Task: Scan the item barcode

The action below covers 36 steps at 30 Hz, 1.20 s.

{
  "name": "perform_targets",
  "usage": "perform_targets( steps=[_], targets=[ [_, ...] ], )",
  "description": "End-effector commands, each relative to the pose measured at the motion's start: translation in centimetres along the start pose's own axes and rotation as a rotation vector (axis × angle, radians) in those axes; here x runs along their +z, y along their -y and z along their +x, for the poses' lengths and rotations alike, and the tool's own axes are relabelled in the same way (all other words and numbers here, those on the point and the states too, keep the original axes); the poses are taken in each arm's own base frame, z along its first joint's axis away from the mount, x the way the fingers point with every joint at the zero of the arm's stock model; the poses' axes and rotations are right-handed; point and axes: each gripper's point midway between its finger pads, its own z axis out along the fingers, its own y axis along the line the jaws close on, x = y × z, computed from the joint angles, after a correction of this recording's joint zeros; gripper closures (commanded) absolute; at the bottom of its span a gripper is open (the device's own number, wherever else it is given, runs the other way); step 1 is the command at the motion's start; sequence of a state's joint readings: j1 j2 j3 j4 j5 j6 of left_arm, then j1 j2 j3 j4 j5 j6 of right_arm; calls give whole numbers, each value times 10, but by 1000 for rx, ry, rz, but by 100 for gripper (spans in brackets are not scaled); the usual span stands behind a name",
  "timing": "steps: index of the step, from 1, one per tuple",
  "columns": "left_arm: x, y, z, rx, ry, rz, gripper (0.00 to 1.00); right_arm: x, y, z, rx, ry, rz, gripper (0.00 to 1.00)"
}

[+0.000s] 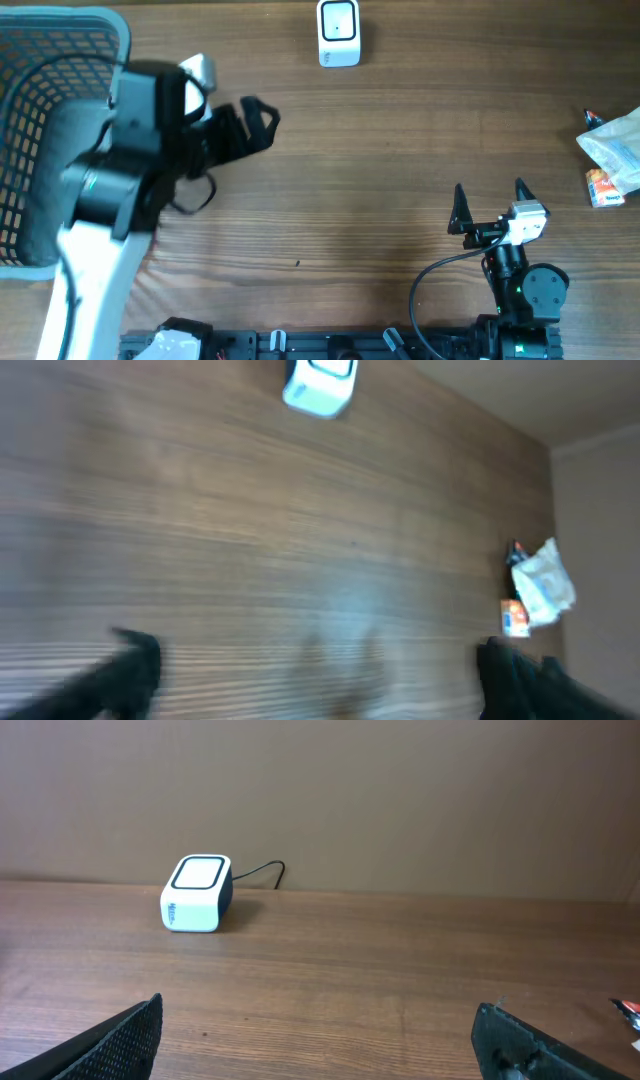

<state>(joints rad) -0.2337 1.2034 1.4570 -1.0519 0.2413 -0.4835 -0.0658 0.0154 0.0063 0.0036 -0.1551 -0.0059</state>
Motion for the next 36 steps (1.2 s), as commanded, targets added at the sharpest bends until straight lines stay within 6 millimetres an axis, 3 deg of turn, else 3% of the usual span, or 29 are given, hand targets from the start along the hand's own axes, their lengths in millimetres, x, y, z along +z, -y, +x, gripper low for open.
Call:
perform_targets(
  steps=[1,4,6,10,17,24,36],
  targets=[
    [-49,-16,-4,54,151,-91,0,-1,1,-3,-19,15,10,0],
    [-64,-28,10,61,198,-108,0,-1,1,-3,-19,15,10,0],
    [-62,-34,21,149,271,-68,0,-1,1,-3,-19,15,10,0],
    [-43,-40,31,307,490,54,0,-1,1,-3,-19,15,10,0],
    [-4,-101,55,306,807,90,0,-1,1,-3,-19,15,10,0],
    [3,-132,65,296,915,60,0,-1,1,-3,-19,15,10,0],
    [-10,-129,56,317,1041,87,0,-1,1,-3,-19,15,10,0]
  ],
)
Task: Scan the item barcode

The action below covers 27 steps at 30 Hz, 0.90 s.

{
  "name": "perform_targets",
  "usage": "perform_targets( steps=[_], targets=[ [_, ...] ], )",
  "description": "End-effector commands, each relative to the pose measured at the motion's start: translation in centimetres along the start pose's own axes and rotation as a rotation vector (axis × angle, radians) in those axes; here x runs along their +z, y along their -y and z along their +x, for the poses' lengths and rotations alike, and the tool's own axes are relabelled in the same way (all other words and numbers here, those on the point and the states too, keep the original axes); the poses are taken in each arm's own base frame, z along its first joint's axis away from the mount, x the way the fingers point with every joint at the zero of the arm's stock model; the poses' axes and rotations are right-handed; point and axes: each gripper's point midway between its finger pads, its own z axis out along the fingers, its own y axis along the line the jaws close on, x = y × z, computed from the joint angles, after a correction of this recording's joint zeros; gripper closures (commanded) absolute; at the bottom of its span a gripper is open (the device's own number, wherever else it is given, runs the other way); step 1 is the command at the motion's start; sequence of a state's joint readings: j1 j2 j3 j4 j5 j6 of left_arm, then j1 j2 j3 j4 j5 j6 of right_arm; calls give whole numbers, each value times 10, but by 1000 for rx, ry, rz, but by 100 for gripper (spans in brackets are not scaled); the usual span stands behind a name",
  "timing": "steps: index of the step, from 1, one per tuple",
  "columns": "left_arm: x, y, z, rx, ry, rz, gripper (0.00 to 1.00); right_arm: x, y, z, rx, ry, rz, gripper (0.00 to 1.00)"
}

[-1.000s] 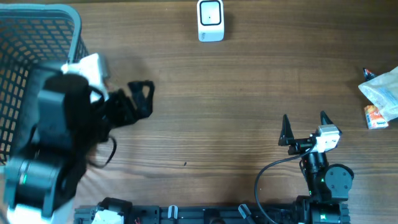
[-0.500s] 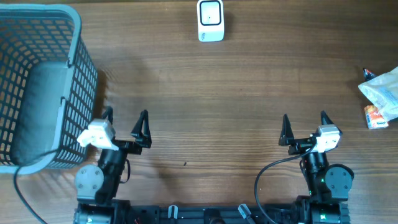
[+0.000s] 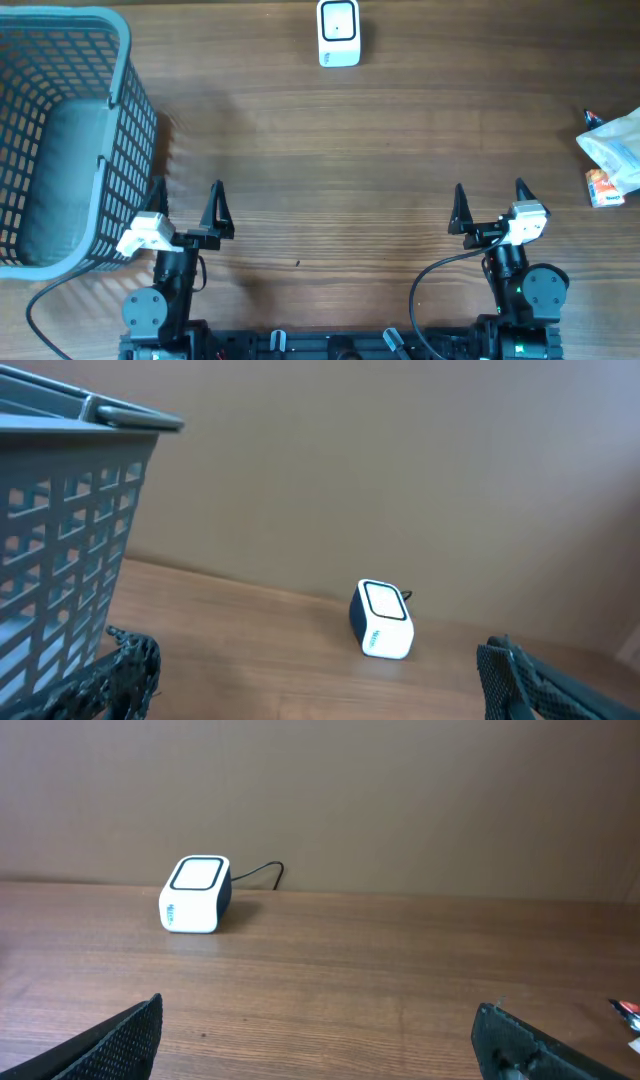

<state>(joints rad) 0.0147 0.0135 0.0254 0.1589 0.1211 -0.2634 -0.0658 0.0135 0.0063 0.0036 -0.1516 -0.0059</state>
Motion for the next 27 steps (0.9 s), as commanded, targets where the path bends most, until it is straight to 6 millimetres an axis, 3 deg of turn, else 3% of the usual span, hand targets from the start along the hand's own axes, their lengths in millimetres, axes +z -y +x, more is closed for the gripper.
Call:
perform_targets(
  steps=[1,5,8,15,22,27],
  targets=[
    [0,-1,2,20,10,4,0,-1,1,-3,-19,13,7,0],
    [-1,-12,25,8,-81,-46,0,-1,1,-3,-19,13,7,0],
    [-7,-28,56,-7,-205,-119,0,-1,1,-3,-19,13,7,0],
    [-8,-31,57,10,-210,-134,0,-1,1,-3,-19,13,7,0],
    [-8,-27,58,201,-225,-89,0,-1,1,-3,-19,13,7,0],
    [-9,-39,56,267,-223,-150,0,-1,1,-3,-19,13,7,0]
  ],
)
